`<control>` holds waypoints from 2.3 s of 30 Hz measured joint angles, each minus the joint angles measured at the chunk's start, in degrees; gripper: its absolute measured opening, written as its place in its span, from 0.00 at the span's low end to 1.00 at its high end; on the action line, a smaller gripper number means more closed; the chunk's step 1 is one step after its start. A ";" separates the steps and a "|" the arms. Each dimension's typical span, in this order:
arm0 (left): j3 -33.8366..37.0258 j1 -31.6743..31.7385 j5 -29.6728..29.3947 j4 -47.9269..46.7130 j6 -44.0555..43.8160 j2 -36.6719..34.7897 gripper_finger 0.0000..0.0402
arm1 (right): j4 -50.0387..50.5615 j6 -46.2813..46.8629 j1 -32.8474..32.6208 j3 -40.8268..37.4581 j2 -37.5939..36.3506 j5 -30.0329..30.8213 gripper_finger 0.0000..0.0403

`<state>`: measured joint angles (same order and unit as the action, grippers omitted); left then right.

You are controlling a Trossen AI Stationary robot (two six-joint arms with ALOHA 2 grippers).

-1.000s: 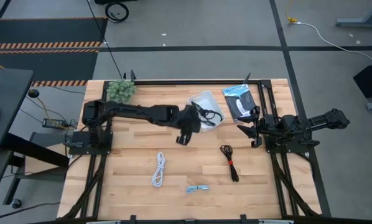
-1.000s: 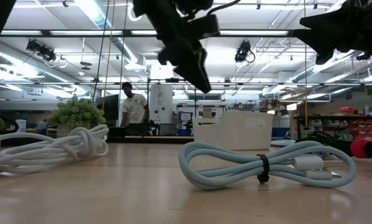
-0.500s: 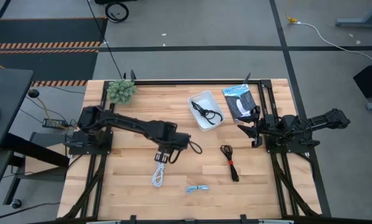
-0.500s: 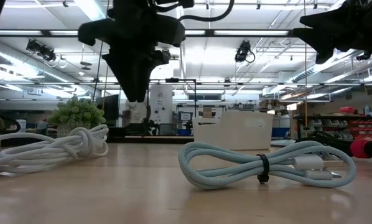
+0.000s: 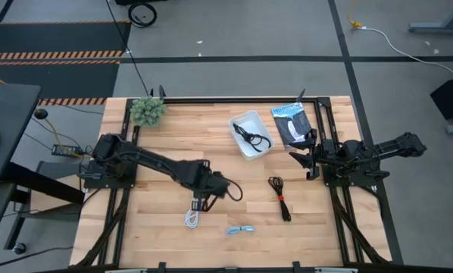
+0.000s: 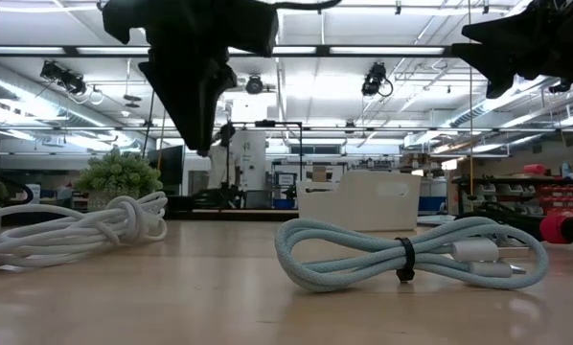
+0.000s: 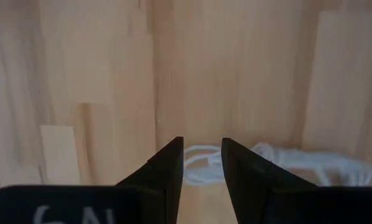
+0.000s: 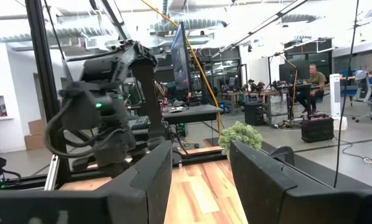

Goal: Pick and place USB-C Cables
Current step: Put the white charger cable into the white bin

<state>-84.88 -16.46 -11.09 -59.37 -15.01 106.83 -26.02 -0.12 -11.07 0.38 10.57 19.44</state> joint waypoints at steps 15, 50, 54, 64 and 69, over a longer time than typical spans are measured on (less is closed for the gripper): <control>0.00 -11.18 -8.84 0.15 -48.57 0.02 0.32 | 0.00 0.00 0.00 0.00 0.02 0.00 0.42; 0.01 -12.56 -2.38 -2.74 -78.93 9.81 0.47 | -0.11 -0.02 0.00 0.00 0.02 -0.02 0.42; 0.00 -11.97 -1.65 -2.75 -78.87 10.73 0.46 | -0.38 0.00 0.01 0.00 0.08 -0.02 0.42; 0.02 -11.61 -0.76 -2.14 -74.48 11.89 0.37 | -0.39 -0.01 0.00 0.00 0.54 -0.04 0.42; 0.02 -10.93 -0.75 -1.99 -72.20 11.64 0.22 | -0.44 0.00 0.00 0.00 0.57 -0.04 0.42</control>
<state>-84.86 -27.39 -11.83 -61.37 -87.21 118.47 -26.46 -0.12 -11.07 0.38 11.14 19.40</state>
